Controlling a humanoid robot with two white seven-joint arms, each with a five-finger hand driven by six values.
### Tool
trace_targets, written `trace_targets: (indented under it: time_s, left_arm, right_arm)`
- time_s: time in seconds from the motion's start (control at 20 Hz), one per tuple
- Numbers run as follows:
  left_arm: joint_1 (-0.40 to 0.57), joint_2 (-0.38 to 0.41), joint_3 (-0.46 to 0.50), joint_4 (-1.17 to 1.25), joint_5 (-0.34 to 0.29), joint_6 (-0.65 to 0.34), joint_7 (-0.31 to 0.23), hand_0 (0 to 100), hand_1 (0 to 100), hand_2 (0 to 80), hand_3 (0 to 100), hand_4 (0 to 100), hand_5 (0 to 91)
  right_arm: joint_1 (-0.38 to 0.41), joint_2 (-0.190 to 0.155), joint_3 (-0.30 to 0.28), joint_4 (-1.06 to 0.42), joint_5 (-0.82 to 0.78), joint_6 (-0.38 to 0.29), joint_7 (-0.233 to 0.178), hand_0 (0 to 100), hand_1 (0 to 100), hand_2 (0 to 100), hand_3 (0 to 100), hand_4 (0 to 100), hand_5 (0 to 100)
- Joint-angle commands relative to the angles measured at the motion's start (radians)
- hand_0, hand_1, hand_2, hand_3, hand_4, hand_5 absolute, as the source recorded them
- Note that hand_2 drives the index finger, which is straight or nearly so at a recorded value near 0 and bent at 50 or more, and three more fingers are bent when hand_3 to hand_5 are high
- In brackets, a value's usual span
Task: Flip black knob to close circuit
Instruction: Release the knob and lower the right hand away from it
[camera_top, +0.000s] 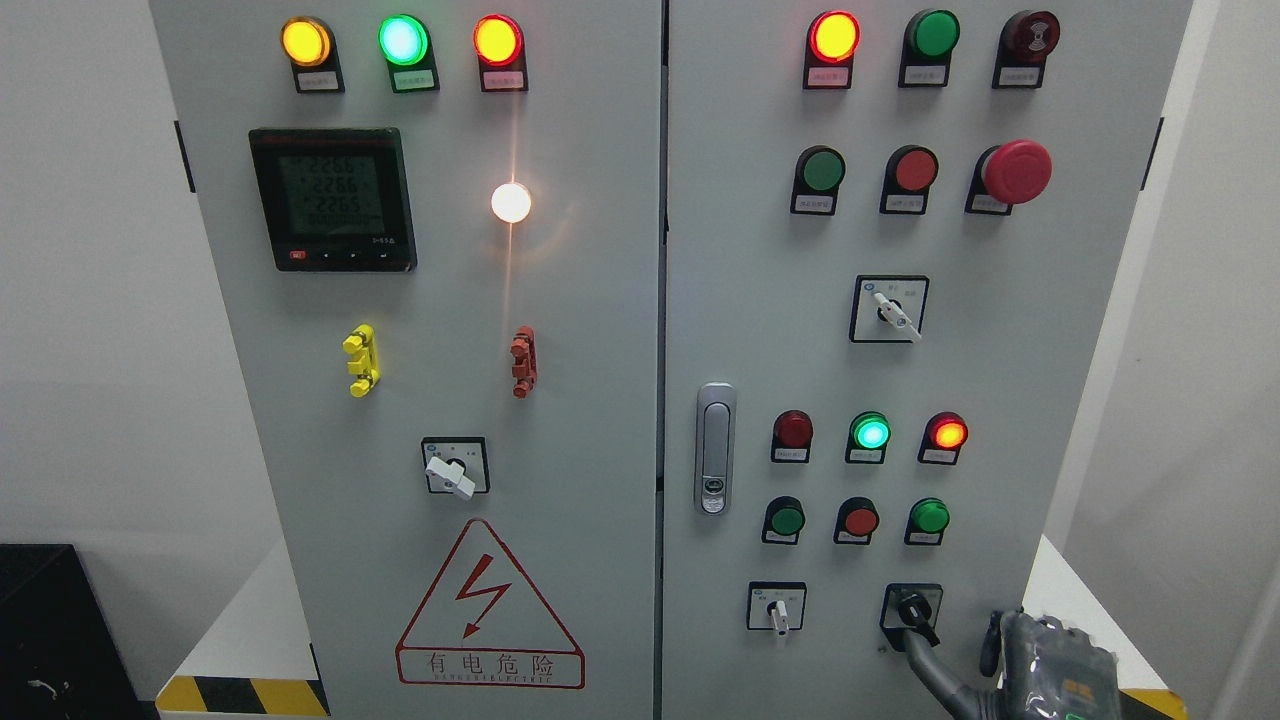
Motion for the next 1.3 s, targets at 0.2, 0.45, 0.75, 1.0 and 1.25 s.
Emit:
trace_targets:
  time_s: [0.2,0.45,0.75,1.0,1.25]
  left_arm:
    - [0.023,0.000,0.000,-0.029,0.000,0.001,0.000,12,56,0.0,0,0,0.0]
    - [0.023,0.000,0.000,-0.029,0.000,0.001,0.000,12,56,0.0,0,0,0.0]
    - [0.023,0.000,0.000,-0.029,0.000,0.001,0.000,12,56,0.0,0,0,0.0]
    - [0.021,0.000,0.000,-0.029,0.000,0.001,0.000,12,56,0.0,0,0,0.0]
    - [0.023,0.000,0.000,-0.029,0.000,0.001,0.000,12,56,0.0,0,0,0.0]
  right_arm:
    - [0.012,0.000,0.074,-0.001,0.000,0.001,0.004,0,6,81,100,94,100]
    - [0.024,0.004,0.096,-0.012,0.000,0.001,-0.006,0,6,81,100,94,100]
    - [0.066,0.009,0.103,-0.077,-0.003,-0.001,-0.006,0,6,81,100,94,100]
    - [0.132,0.009,0.103,-0.166,-0.097,0.004,-0.005,0,7,80,100,94,100]
    - [0.221,0.015,0.106,-0.257,-0.199,-0.002,-0.037,0,8,71,98,90,92]
